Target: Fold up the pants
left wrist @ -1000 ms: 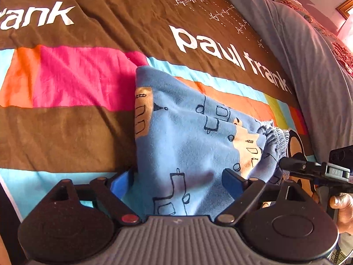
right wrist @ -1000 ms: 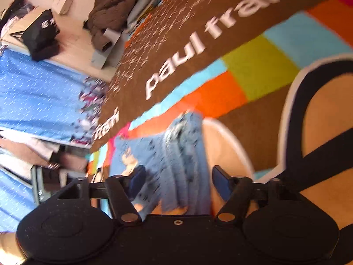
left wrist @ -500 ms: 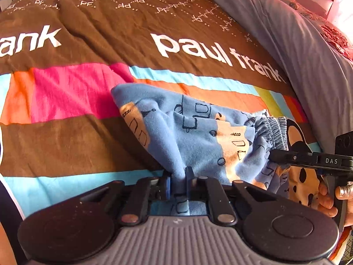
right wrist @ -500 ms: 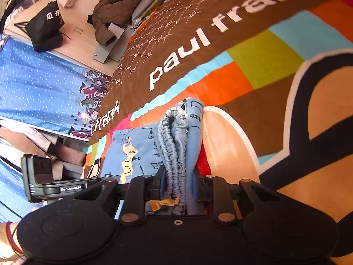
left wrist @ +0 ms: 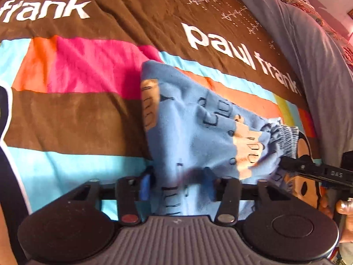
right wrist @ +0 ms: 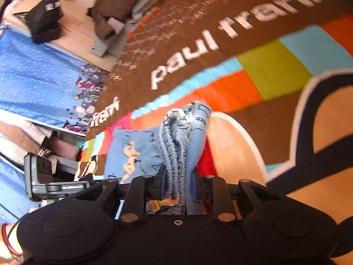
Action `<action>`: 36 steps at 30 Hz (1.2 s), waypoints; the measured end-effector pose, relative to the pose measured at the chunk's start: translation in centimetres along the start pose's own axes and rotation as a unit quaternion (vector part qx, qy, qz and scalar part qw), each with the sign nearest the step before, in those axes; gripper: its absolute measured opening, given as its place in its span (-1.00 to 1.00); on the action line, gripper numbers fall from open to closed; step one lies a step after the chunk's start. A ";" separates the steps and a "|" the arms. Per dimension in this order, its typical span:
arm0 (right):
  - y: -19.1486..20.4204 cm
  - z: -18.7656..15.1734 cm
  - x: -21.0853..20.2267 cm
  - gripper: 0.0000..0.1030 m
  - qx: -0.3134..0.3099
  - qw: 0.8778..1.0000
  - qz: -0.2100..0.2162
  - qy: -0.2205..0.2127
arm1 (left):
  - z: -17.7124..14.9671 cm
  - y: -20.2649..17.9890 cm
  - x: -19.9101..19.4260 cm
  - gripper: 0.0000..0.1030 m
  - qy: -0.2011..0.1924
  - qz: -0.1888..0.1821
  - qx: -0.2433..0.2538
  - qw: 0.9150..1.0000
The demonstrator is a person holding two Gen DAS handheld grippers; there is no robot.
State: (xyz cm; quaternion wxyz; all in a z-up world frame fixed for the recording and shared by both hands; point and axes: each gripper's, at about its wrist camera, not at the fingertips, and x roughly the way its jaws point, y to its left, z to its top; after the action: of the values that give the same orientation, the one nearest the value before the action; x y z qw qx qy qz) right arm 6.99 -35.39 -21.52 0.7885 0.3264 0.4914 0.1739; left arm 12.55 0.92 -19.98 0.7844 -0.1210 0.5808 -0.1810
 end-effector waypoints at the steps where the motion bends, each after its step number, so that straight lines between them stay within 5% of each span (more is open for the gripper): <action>1: -0.4 -0.1 0.2 -0.39 0.009 1.000 0.002 0.003 | 0.0 -0.4 0.2 0.27 0.000 0.003 0.007 1.000; 3: -1.0 -0.2 0.6 -0.36 0.020 1.000 0.006 0.003 | 0.0 -1.1 0.6 0.21 -0.004 0.011 0.024 1.000; 5: -1.1 -0.3 0.8 -0.54 0.017 1.000 0.012 0.001 | 0.1 -1.3 0.6 -0.80 -0.006 0.006 0.032 0.999; 14: 2.8 1.7 -1.4 -0.60 -0.015 0.998 0.055 -0.025 | 1.3 -0.3 -4.0 -0.83 -0.062 -0.021 0.010 0.998; 22: 7.4 9.3 2.5 -0.60 -0.036 0.992 0.100 -0.065 | 9.0 2.4 -7.1 -0.83 -0.147 0.000 0.014 0.989; 29: 8.6 17.8 11.5 -0.59 -0.060 0.993 0.083 -0.058 | 16.8 5.0 -3.2 -0.83 -0.154 0.056 0.043 0.986; 34: 7.5 19.6 16.8 -0.57 -0.080 0.996 0.028 -0.026 | 17.6 6.1 2.2 -0.81 -0.124 0.093 0.049 0.987; 36: 7.0 19.6 17.5 -0.34 -0.079 0.997 0.013 -0.022 | 17.2 6.0 2.6 -0.75 -0.131 0.102 0.052 0.985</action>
State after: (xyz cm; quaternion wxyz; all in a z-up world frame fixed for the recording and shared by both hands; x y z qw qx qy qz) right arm 32.70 -26.57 -22.36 0.8200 0.2729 0.4547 0.2155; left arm 30.47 4.90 -19.51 0.8735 -0.0427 0.4717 -0.1127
